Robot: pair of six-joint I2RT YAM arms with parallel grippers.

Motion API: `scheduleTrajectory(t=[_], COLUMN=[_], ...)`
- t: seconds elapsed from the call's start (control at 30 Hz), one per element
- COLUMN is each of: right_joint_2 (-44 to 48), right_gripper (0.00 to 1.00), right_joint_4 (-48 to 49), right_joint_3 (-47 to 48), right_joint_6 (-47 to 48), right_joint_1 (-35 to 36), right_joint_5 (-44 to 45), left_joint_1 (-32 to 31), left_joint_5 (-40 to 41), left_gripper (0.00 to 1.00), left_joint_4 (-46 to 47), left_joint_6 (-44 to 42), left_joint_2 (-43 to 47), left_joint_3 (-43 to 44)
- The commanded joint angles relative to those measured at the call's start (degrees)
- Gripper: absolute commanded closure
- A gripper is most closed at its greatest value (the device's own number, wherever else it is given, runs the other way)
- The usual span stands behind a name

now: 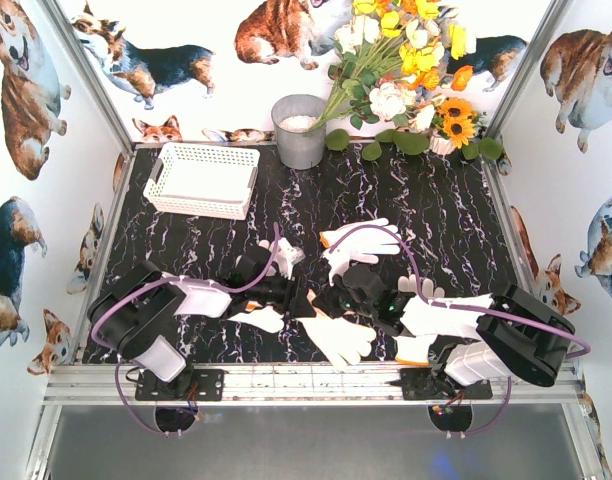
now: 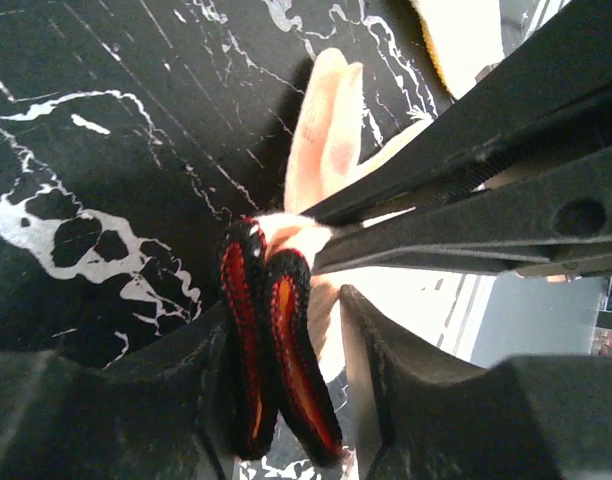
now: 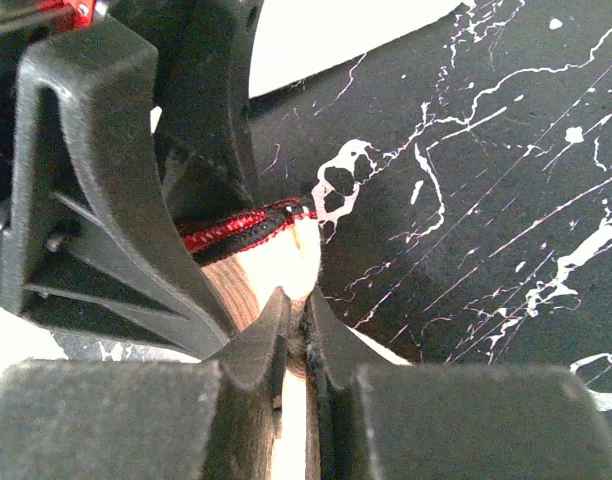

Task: Put the gloves into the storage basket
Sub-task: Pick up the glove from the center of the board.

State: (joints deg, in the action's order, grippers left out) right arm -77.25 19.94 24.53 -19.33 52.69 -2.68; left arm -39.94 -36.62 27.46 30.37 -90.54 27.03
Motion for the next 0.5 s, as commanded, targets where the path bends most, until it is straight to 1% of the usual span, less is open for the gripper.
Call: scheduleTrajectory(t=[0.0,0.13,0.33,0.37,0.43,0.47], right_joint_2=[-0.32,-0.55,0.21,0.42,0.95,1.27], right_gripper=[1.0,1.0,1.0,1.0,0.99,0.94], right_joint_4=[4.68,4.55,3.49,3.09,1.63,0.94], right_joint_3=[0.79,0.93,1.04,1.12,1.53,1.64], right_joint_6=[-0.78,-1.01,-0.97,-0.95,-0.67,-0.69], right_joint_1=[-0.23,-0.3,-0.35,-0.36,-0.39,-0.44], right_joint_5=[-0.95,-0.96,-0.25,-0.12,-0.15,-0.14], left_joint_1=[-1.35,-1.61,-1.87,-1.89,-1.96,-2.04], left_joint_5=[-0.97,-0.64,1.99,3.18,6.37,7.99], left_gripper=[0.69,0.77,0.98,1.0,1.0,1.0], left_joint_4=[4.7,5.36,3.25,2.72,0.95,0.36], left_joint_6=[1.0,1.65,2.03,2.24,2.83,3.4], left_joint_2=[-1.74,-1.91,-0.27,0.53,2.28,2.97], left_joint_3=[2.09,1.32,0.56,0.43,0.4,0.47])
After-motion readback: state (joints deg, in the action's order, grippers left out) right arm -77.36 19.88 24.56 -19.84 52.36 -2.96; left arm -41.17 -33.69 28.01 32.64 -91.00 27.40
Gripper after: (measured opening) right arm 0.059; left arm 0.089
